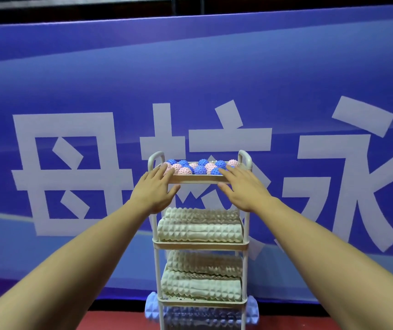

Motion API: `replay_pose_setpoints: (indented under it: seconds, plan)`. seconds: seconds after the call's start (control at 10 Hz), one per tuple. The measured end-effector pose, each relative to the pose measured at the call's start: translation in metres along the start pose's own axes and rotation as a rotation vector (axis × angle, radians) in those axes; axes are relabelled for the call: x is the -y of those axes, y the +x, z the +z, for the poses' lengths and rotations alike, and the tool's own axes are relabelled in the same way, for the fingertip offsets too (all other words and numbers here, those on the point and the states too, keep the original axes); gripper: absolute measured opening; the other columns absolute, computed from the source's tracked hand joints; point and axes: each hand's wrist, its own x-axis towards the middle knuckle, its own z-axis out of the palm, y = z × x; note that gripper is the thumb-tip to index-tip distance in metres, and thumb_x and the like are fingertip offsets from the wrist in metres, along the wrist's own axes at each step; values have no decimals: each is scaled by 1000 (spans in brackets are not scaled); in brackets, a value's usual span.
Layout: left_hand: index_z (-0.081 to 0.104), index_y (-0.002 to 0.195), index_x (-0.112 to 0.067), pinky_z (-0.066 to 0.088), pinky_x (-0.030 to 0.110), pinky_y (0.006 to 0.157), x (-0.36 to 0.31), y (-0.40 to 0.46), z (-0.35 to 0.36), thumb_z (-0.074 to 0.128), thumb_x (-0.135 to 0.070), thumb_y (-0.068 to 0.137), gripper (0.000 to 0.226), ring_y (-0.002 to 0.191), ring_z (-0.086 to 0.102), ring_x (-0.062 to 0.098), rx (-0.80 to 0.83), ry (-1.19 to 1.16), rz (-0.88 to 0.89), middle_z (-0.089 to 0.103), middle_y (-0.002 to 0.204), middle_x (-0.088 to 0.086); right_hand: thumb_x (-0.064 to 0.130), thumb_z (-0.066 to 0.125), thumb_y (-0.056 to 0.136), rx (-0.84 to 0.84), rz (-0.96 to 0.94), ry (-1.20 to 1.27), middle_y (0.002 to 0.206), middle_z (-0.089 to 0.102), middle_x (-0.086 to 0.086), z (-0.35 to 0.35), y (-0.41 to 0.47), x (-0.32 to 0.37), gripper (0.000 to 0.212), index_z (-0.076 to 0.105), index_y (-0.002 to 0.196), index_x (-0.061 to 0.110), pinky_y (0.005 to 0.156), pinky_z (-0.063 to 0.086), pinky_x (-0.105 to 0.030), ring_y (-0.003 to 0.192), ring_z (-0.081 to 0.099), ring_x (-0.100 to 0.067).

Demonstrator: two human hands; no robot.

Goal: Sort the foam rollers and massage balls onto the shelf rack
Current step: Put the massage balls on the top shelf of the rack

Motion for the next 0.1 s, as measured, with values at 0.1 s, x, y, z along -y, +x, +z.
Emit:
replay_pose_setpoints:
  seconds: [0.1]
  plan:
    - [15,160,-26,20,45,123,-4,-18,-20,27,-60,102,68,153,19,23,-33,-32,1,15,168,0,48,33,107,-27,14,47,164,26,1,-20,-17,13,58,26,159,24,121,22,-39,151,22,-19]
